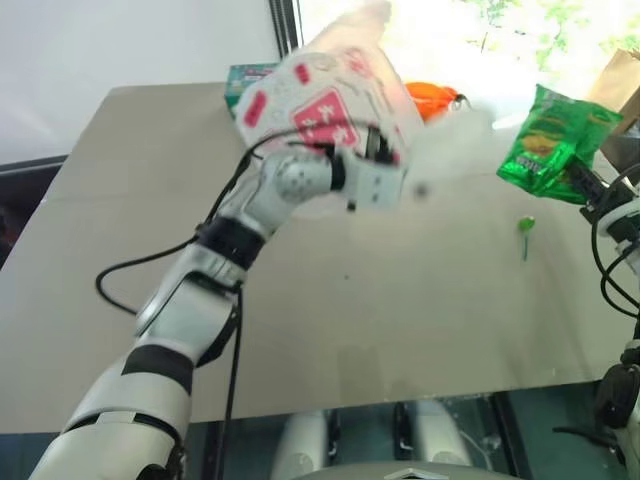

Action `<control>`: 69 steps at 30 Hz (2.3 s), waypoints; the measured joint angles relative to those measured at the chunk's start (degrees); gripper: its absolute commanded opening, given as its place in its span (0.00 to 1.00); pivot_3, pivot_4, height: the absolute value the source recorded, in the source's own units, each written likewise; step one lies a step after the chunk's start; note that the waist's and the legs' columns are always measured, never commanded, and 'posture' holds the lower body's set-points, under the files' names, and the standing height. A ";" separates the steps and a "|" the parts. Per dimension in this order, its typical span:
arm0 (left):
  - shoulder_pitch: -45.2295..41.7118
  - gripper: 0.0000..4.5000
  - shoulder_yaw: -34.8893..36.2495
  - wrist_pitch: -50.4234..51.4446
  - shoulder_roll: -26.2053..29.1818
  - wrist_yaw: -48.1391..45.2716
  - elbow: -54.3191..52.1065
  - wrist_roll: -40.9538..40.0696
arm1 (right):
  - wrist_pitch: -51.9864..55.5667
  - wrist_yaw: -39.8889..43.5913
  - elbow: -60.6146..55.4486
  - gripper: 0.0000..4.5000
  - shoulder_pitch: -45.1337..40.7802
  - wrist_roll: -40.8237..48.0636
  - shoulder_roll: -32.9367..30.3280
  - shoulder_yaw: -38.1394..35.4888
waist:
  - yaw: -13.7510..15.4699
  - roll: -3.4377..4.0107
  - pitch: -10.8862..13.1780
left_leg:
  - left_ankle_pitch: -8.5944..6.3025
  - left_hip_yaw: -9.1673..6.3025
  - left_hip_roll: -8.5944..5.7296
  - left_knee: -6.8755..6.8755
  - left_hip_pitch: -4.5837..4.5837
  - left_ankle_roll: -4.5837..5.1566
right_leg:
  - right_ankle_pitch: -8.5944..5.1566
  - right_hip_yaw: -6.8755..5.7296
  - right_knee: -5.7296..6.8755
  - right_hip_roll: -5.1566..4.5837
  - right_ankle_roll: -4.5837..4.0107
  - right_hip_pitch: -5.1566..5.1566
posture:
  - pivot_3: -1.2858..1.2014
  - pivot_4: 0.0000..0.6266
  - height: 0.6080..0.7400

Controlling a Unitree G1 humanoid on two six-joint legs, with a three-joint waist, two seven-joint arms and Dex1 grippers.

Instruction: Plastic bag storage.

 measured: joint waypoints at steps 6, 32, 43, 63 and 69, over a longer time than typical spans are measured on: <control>9.33 0.02 -0.53 -15.28 14.53 -6.71 -3.58 -1.88 | 0.36 -0.09 -2.96 0.00 3.17 0.70 -0.25 -1.03 | 0.24 0.03 -0.02 | -0.02 0.20 0.20 0.02 0.17 0.04 | 0.01 0.25 0.10 0.00 0.00 0.03 | 0.52 0.24 1.00; 11.56 0.91 6.14 -20.84 30.52 83.75 17.28 59.71 | 22.68 23.82 -19.95 0.00 13.88 13.64 -6.81 12.80 | 1.78 -0.27 -0.03 | -0.18 -0.40 -0.10 0.13 -0.06 0.31 | 0.02 -0.08 0.04 -0.16 0.06 0.08 | 0.52 0.24 1.00; 60.05 0.91 28.11 54.60 36.18 2.73 -45.64 -85.99 | 22.17 23.26 -20.84 0.00 18.10 13.19 -7.70 10.84 | 0.15 -0.33 0.31 | -0.12 -0.54 0.38 0.21 0.24 0.13 | 0.01 -0.14 0.00 -0.47 0.02 0.43 | 0.52 0.24 1.00; 71.08 0.91 24.56 66.35 8.71 23.83 -66.03 -72.39 | 22.10 21.73 -20.54 0.00 17.30 12.88 -7.28 10.51 | 0.85 0.07 0.19 | -0.15 -0.32 0.22 0.04 0.89 0.18 | 0.00 0.57 -0.09 0.01 0.01 0.87 | 0.52 0.24 1.00; 70.84 0.91 23.34 57.73 4.04 26.34 -65.96 -53.72 | 21.71 20.98 -20.51 0.00 17.29 12.68 -6.97 10.27 | 1.94 0.05 0.17 | -0.16 -0.35 -0.03 0.05 0.93 0.20 | 0.00 0.55 -0.07 0.05 0.00 0.89 | 0.52 0.24 1.00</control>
